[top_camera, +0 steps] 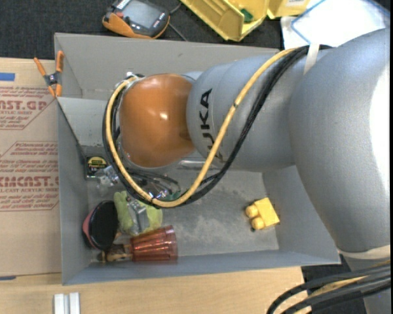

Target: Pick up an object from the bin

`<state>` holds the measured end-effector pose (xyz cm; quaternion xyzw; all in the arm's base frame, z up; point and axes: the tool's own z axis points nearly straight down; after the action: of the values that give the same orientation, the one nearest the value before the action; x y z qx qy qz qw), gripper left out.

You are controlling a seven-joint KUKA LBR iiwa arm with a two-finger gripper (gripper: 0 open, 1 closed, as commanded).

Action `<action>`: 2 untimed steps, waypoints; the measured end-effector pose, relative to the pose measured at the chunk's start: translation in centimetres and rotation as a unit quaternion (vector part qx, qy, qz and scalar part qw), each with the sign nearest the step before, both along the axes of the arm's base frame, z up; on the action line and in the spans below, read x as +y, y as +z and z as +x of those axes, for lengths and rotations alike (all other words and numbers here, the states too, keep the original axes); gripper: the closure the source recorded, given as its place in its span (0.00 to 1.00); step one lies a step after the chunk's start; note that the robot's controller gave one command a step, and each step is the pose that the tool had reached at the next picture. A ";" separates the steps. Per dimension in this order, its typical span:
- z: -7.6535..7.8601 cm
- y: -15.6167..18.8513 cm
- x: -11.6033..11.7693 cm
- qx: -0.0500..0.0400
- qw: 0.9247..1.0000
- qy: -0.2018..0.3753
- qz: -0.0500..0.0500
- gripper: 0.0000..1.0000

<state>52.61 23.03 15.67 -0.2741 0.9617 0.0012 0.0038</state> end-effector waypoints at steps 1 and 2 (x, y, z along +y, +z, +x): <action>-2.4 -0.2 -2.5 0.003 0.999 -0.032 0.000 0.00; -2.7 -5.4 -2.8 -0.001 0.998 0.070 0.001 0.00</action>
Offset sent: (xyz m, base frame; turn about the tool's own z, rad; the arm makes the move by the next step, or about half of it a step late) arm -0.0279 -0.0293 -0.0552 -0.1410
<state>49.95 20.20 10.31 -0.3408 0.9401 0.0023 0.0045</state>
